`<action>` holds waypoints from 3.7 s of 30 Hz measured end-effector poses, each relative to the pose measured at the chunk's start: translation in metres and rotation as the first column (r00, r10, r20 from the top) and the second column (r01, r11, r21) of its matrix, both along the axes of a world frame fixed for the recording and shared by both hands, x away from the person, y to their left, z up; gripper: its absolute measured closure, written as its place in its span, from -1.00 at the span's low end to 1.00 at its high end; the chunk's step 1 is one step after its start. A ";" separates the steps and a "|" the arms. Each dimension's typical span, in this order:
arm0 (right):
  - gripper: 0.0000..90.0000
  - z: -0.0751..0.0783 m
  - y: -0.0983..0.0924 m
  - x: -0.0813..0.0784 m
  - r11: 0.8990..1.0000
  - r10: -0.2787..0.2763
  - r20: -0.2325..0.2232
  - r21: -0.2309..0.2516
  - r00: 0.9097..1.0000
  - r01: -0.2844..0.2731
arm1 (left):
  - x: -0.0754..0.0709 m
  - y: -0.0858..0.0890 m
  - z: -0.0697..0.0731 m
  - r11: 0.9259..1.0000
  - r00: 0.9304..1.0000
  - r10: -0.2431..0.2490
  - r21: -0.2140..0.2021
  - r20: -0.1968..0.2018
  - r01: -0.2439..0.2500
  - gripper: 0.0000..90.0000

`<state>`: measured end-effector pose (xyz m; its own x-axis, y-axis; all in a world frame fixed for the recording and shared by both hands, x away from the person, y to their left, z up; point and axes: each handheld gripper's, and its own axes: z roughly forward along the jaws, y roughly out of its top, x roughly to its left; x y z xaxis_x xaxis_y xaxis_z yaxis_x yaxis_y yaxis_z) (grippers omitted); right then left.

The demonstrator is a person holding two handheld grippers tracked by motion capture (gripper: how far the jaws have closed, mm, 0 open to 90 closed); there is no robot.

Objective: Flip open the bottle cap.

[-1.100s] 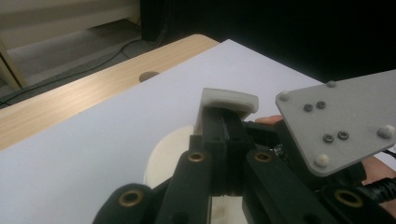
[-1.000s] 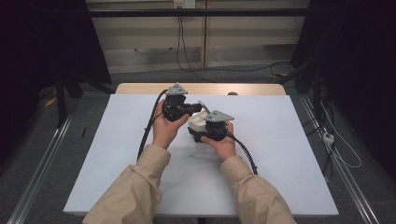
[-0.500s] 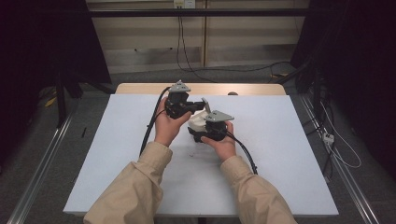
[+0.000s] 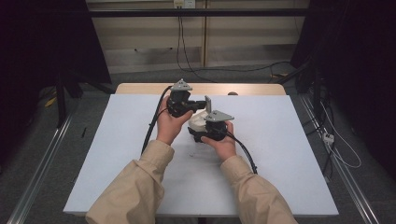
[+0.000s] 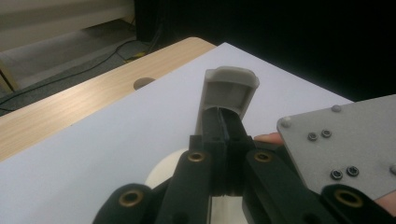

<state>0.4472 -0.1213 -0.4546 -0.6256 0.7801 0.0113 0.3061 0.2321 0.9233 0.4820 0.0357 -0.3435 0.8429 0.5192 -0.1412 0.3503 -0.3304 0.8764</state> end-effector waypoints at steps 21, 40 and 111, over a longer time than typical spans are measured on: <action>-0.59 0.000 0.000 0.000 1.000 0.002 -0.003 -0.003 1.000 -0.002 | 0.006 -0.009 0.001 1.000 1.000 -0.010 0.005 0.004 0.010 1.00; -0.59 0.000 -0.001 0.000 1.000 0.004 -0.004 -0.003 1.000 -0.004 | 0.013 -0.016 -0.004 1.000 1.000 -0.021 -0.002 -0.003 0.021 1.00; -0.59 0.001 -0.003 0.000 1.000 0.022 -0.005 -0.011 1.000 -0.022 | 0.031 -0.032 -0.026 0.996 0.996 -0.082 0.032 -0.044 0.084 1.00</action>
<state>0.4476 -0.1238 -0.4540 -0.6426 0.7662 0.0061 0.3053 0.2487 0.9192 0.5127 0.0033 -0.3695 0.8769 0.4526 -0.1619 0.3575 -0.3889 0.8491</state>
